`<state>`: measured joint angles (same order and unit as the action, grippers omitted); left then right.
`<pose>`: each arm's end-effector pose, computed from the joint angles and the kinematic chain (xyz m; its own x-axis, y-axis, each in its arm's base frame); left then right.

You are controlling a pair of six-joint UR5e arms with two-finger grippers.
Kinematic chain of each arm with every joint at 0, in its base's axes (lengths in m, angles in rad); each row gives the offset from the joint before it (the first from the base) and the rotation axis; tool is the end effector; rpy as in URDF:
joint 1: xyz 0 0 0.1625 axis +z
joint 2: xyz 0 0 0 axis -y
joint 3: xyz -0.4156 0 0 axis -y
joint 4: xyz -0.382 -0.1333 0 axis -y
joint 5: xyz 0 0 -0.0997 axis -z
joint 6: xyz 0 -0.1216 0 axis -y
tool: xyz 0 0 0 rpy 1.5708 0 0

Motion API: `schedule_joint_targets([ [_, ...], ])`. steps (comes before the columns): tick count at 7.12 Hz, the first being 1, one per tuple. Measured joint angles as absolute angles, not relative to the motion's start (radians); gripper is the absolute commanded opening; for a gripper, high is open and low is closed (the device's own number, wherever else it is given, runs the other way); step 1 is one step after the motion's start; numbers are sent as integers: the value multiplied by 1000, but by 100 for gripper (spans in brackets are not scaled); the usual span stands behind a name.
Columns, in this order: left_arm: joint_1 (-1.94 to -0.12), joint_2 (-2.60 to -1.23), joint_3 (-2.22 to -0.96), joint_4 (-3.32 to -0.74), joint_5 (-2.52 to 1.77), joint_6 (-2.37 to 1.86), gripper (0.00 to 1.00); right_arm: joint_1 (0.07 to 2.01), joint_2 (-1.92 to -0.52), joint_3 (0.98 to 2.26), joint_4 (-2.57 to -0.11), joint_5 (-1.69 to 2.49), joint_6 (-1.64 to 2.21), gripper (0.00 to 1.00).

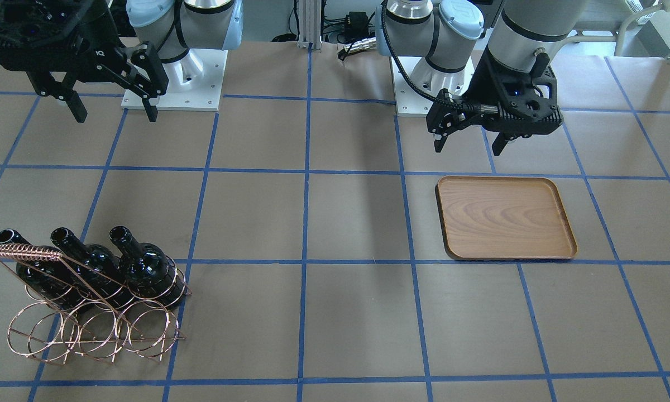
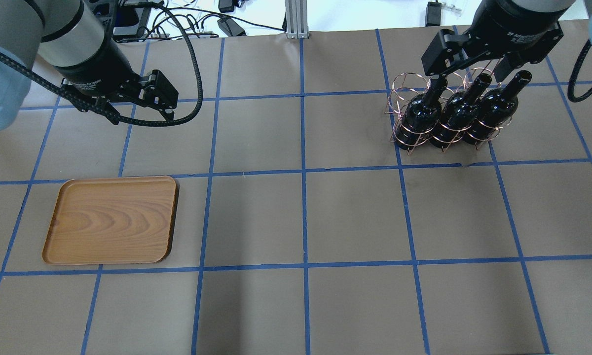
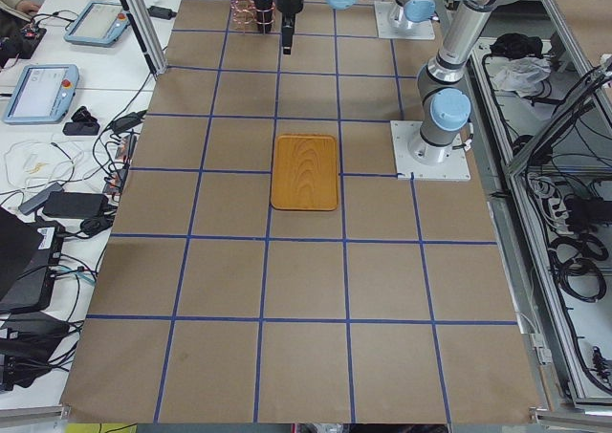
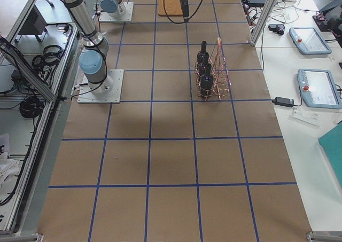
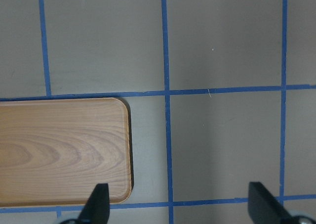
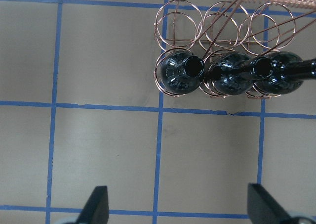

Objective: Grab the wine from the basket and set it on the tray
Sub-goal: 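Lower the right gripper over the wine rack toward the nearest bottle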

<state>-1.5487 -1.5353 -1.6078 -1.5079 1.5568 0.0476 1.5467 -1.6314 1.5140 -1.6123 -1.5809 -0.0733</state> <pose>-0.1245 -0.4771 0.4620 -0.9996 0.0263 0.0110 0.0255 0.9978 -0.0619 0.1207 -0.4749 0.5178 -0.9987 -0.0467 0.0215 -0.0495 0.9863 -0.1571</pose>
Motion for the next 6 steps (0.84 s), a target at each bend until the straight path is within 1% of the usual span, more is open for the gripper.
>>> schedule_joint_targets([
  [2,-1549,-1535,-1609,-1510,1560,48,100,1493,-1521,1401,-1601,-1584,-94,100],
  [3,-1549,-1537,-1609,-1510,1562,49,100,1479,-1450,1348,-1604,-1588,-118,97],
  [4,-1549,-1540,-1610,-1510,1562,49,100,1458,-1397,1323,-1610,-1596,-155,93],
  [6,-1549,-1539,-1616,-1510,1563,49,100,1396,-1330,1323,-1602,-1608,-227,85],
])
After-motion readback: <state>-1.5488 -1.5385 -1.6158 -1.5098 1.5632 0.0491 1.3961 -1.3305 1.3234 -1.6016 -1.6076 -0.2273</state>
